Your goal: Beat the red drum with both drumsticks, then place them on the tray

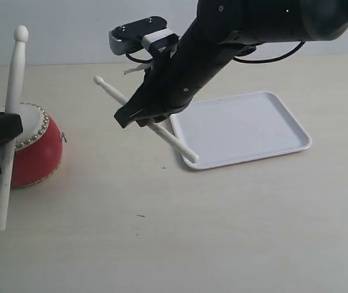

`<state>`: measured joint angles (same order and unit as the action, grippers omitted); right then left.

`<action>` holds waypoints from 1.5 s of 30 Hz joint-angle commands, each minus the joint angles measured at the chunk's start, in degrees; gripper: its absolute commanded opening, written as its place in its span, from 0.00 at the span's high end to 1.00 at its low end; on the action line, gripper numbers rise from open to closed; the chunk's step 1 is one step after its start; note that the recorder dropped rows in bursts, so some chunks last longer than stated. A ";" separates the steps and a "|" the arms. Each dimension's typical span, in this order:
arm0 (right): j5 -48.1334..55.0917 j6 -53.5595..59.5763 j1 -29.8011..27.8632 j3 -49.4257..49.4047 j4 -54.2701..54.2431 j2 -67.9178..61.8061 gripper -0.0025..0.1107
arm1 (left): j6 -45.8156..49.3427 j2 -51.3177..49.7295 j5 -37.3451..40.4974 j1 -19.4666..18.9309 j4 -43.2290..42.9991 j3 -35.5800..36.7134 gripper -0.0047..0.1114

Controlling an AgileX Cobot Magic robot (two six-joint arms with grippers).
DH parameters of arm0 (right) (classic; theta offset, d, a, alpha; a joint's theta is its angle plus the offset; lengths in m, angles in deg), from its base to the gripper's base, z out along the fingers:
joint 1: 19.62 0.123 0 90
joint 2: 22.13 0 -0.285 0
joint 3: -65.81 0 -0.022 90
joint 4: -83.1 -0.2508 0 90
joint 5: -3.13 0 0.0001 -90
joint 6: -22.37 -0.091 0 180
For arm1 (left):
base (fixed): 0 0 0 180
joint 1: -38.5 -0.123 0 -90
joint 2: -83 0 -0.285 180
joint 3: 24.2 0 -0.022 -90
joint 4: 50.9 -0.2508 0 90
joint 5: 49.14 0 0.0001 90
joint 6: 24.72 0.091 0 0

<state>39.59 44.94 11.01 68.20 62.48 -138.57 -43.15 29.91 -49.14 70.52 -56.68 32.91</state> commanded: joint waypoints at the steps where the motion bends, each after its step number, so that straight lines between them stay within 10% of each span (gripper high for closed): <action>1: 0.26 6.07 0.04 0.29 -1.69 1.35 0.98 | 2.84 -0.06 7.59 -0.04 -0.07 -6.46 0.96; 21: -4.02 18.28 6.91 0.29 7.11 7.31 0.98 | 4.77 -11.91 44.87 -0.04 -30.89 -24.27 0.96; 32: -6.13 2.81 13.42 2.43 27.30 7.09 0.98 | 1.32 -21.15 60.82 -0.04 -42.94 -25.14 0.96; 45: -5.74 -12.01 14.64 6.16 40.47 -1.52 0.98 | 0.02 -23.45 59.41 -0.04 -38.70 -25.14 0.96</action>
<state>34.56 37.05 25.50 72.39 100.44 -138.05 -42.49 6.56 10.17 70.52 -97.19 8.07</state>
